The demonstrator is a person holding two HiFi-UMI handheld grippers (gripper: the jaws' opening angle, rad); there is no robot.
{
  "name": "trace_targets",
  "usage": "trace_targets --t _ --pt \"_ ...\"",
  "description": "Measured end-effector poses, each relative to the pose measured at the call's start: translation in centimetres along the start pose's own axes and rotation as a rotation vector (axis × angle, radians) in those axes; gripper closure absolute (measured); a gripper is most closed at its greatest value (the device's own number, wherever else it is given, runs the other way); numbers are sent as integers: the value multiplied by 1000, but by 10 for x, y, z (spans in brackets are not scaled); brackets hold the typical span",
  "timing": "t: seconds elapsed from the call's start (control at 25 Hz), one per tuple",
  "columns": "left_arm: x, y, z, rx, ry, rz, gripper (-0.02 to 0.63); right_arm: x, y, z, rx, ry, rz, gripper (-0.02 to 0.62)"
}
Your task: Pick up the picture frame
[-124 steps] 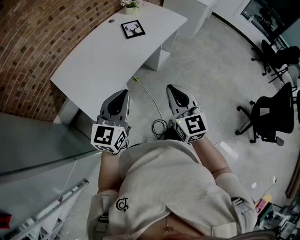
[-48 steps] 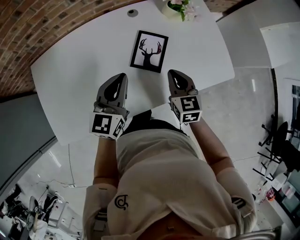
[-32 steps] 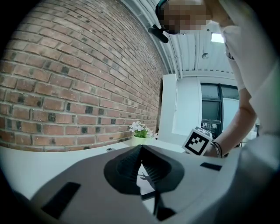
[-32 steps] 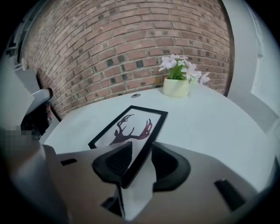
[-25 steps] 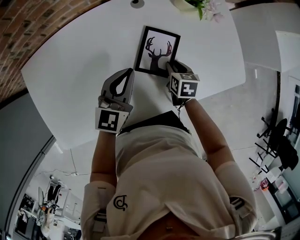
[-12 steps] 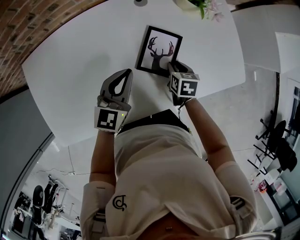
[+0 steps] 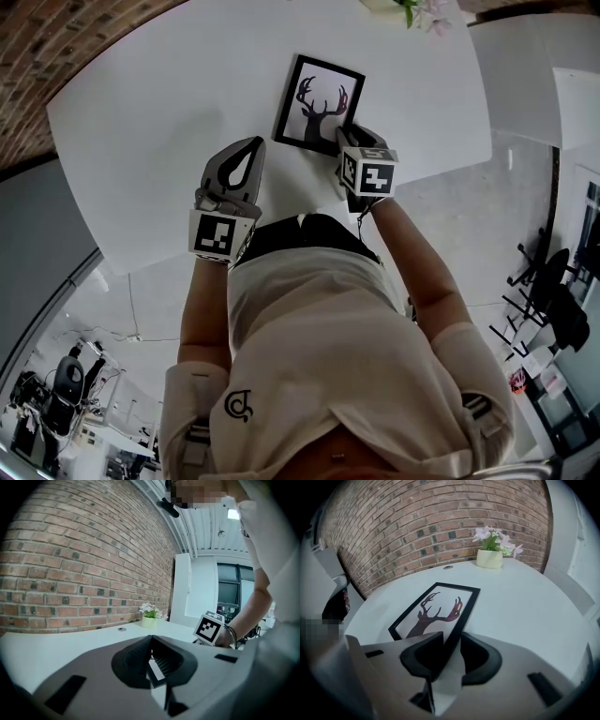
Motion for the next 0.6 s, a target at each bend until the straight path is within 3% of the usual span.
trace_targets --t 0.28,0.4,0.6 --pt "-27 14 27 -64 -59 -64 594 -9 -4 27 -45 -27 -22 471" --pt "-38 22 22 -82 -2 -90 593 -12 -9 38 -84 -34 -32 471" --pt "-62 36 48 -104 -37 -133 594 -16 -18 56 -159 -61 -56 471"
Point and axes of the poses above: the fingertips, and each gripper's own axes: x forward along the fingers, y to its right, z out of its underside, the point moved 1 cm from there along -x, backward along the fingers, and after that the axes turned 9 degrees about -y, right-handed, at the moved point
